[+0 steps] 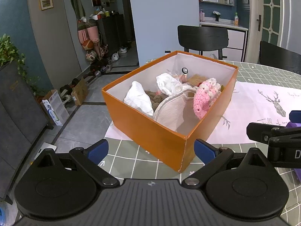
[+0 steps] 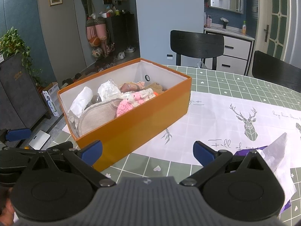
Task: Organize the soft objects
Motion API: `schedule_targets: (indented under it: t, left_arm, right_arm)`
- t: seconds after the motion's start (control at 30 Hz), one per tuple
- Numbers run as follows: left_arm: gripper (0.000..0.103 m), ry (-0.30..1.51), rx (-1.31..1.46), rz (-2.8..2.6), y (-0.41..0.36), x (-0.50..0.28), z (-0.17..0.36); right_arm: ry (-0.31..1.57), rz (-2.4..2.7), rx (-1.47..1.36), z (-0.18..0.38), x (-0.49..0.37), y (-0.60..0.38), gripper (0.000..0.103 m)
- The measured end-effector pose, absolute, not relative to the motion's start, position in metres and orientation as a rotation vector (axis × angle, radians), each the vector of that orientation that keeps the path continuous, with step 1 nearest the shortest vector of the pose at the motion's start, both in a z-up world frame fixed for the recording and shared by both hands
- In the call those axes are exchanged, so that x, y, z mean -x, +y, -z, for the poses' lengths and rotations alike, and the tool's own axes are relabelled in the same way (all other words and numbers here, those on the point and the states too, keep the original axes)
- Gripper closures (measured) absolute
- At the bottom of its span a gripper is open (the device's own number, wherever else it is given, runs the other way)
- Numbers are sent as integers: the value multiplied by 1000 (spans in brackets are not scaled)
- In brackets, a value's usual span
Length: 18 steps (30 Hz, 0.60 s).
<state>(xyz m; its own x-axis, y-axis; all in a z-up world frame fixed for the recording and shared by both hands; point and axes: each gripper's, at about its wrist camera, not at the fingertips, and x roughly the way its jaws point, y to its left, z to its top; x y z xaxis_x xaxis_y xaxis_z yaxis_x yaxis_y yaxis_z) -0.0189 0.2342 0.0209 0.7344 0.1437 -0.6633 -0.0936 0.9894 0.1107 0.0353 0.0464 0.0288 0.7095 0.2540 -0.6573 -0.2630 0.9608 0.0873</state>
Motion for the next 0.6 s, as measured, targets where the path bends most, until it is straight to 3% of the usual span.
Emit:
schedule_targets:
  t: [0.6]
  left_arm:
    - [0, 729, -76, -131, 236, 21, -21]
  right_arm:
    - [724, -280, 17, -31, -30, 48, 3]
